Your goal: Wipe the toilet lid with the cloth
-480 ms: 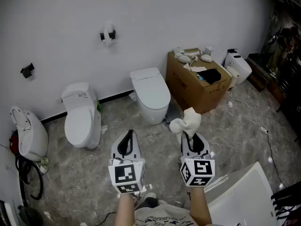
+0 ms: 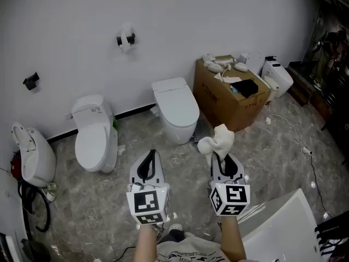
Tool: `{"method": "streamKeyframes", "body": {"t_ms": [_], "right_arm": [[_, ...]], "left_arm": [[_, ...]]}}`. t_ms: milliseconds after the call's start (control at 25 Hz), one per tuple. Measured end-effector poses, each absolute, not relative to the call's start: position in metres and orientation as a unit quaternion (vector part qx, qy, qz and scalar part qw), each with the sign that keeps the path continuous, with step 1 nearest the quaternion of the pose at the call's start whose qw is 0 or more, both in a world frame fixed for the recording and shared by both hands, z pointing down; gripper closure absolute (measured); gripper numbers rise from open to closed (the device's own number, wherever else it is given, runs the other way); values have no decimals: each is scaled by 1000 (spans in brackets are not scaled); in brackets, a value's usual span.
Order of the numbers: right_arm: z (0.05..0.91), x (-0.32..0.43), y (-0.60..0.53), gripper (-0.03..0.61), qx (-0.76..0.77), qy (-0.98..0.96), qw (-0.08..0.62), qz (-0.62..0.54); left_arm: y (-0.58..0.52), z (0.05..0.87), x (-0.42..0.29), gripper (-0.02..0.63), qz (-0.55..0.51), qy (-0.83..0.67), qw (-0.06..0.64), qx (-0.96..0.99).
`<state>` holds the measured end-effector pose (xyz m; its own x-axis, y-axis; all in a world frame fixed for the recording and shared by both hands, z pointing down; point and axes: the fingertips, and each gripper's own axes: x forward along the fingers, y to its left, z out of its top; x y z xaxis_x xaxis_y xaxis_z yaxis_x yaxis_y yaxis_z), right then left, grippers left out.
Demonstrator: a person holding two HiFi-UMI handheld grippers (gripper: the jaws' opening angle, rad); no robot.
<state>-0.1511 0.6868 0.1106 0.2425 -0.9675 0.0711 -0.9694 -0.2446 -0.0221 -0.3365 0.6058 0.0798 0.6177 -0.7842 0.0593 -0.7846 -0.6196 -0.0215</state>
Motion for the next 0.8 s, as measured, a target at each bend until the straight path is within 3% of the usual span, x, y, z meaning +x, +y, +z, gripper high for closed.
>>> {"method": "streamKeyframes", "body": {"t_ms": [800], "right_arm": [[134,-152,626,482,798,-600,5,57]], "left_arm": [[541,108,-339,601,44,-430,23,901]]}}
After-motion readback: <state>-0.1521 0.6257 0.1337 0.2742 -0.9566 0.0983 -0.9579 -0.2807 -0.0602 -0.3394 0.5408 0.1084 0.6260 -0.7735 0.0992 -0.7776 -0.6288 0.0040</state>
